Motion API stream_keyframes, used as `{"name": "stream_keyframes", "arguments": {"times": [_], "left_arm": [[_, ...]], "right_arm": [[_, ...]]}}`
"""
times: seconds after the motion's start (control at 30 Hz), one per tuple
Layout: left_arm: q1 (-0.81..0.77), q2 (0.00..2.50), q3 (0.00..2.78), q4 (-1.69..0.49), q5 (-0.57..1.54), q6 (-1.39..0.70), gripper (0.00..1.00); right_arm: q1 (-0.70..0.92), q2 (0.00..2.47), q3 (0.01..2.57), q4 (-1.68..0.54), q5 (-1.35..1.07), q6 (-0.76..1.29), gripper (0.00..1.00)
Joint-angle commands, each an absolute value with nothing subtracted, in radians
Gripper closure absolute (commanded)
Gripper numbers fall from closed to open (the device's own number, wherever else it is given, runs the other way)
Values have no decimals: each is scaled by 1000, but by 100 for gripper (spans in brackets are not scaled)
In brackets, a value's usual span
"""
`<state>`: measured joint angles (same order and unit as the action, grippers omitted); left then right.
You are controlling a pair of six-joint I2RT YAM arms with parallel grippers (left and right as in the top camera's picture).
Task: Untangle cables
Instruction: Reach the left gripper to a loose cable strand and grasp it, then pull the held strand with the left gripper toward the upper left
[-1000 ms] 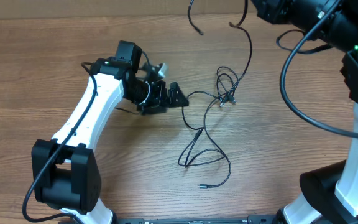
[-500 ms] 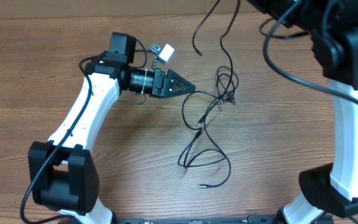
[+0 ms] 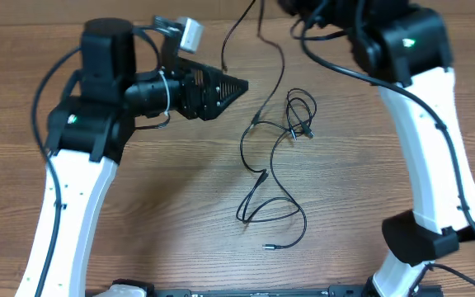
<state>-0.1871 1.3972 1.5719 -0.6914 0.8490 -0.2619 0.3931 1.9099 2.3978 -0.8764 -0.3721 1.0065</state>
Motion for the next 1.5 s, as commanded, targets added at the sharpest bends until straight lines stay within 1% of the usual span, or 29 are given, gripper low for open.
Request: {"name": "stream_keyframes", "arguments": {"times": [0.0, 0.07, 0.2, 0.27, 0.3, 0.37, 0.43, 0.5, 0.6, 0.7, 0.73, 0.8, 1.2, 1.27, 1.37, 1.47], "left_arm": [[-179, 1393, 1584, -662, 696, -297, 16], [-179, 1396, 1584, -646, 664, -296, 17], [-179, 1399, 1584, -615, 592, -296, 17], [-179, 1402, 1584, -586, 592, -296, 20], [-179, 1402, 1584, -569, 592, -296, 24], [-179, 1402, 1584, -556, 593, -297, 38], [-179, 1402, 1584, -561, 595, -296, 42], [-179, 1402, 1584, -569, 595, -296, 44], [-179, 1402, 1584, -580, 595, -296, 59], [-179, 1402, 1584, -596, 594, -296, 63], [-179, 1404, 1584, -599, 594, -296, 69], [-179, 1406, 1584, -604, 595, -295, 96], [-176, 1407, 1584, -626, 591, -292, 96], [-174, 1407, 1584, -619, 591, -293, 96], [-150, 1406, 1585, -589, 589, -325, 96], [-81, 1406, 1610, -548, 584, -414, 96]], "right_arm": [[431, 1934, 2394, -872, -400, 1196, 96], [449, 1934, 2394, -870, -407, 1255, 96], [480, 1934, 2395, -838, -456, 1258, 96], [491, 1934, 2395, -831, -485, 1278, 96], [497, 1934, 2395, -831, -505, 1296, 96], [499, 1934, 2395, -831, -519, 1310, 96], [498, 1934, 2395, -831, -518, 1309, 96], [498, 1934, 2395, -831, -519, 1309, 96], [498, 1934, 2395, -831, -519, 1309, 96], [498, 1934, 2395, -832, -519, 1309, 96], [498, 1934, 2395, -832, -519, 1309, 96], [498, 1934, 2395, -833, -518, 1309, 96], [451, 1934, 2395, -953, -517, 1274, 96], [437, 1934, 2395, -971, -513, 1239, 95], [395, 1934, 2395, -1016, -469, 1129, 90], [340, 1934, 2395, -1092, -469, 973, 81]]}}
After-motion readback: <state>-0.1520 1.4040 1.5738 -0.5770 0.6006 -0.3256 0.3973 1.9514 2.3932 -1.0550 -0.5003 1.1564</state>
